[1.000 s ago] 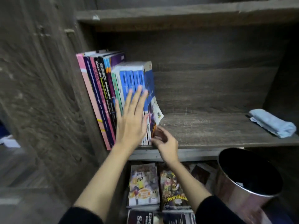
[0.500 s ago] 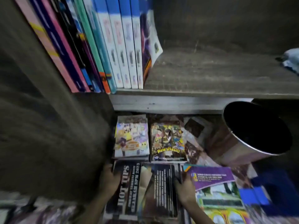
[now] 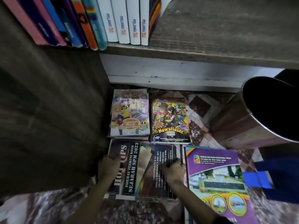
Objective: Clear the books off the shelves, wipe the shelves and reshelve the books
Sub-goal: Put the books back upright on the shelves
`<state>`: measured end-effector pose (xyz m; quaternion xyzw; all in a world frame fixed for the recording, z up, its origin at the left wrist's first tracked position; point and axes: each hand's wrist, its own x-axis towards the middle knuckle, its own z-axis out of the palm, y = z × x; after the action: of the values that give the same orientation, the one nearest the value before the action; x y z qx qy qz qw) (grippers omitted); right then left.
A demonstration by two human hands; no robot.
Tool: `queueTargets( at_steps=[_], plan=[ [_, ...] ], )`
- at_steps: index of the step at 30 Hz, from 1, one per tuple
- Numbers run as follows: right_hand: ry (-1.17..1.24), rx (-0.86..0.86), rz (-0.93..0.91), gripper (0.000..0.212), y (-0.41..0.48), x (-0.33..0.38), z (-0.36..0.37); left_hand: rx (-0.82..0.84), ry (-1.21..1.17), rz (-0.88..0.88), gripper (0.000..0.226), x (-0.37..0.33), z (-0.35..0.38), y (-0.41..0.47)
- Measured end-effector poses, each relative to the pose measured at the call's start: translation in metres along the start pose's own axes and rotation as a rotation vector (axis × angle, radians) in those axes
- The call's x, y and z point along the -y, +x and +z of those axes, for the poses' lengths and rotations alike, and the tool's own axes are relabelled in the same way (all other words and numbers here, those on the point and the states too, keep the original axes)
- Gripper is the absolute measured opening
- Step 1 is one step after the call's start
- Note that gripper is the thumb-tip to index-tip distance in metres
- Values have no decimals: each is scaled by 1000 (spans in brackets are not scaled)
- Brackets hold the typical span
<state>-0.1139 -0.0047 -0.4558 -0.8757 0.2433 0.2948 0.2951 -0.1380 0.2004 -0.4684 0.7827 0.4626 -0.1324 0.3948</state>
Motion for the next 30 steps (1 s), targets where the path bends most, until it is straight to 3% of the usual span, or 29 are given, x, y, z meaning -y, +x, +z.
queueTargets(
  at_steps=[4, 10, 14, 17, 18, 22, 26, 28, 30],
  plan=[
    [-23, -12, 38, 91, 3, 0, 0, -11, 34, -41, 84, -1, 3, -2],
    [55, 14, 57, 84, 14, -7, -2, -115, -162, -85, 73, -6, 2, -16],
    [251, 31, 71, 83, 11, -17, 1, -160, -167, -65, 67, 4, -4, -27],
    [412, 84, 50, 106, 10, -24, 3, -201, -193, -11, 66, 9, -7, -38],
    [455, 99, 38, 105, 9, -27, 2, -215, -218, 3, 65, 9, -9, -41],
    [621, 132, -97, 68, -4, -31, -16, -247, -320, 124, 61, -1, -21, -57],
    [804, 48, -211, 74, -17, -28, -42, -271, -409, 287, 57, -23, -32, -74],
    [903, 87, -235, 81, -25, -22, -64, -273, -477, 352, 56, -41, -40, -83],
    [956, 175, -282, 68, -39, -13, -92, -276, -538, 419, 68, -60, -48, -93]
  ],
)
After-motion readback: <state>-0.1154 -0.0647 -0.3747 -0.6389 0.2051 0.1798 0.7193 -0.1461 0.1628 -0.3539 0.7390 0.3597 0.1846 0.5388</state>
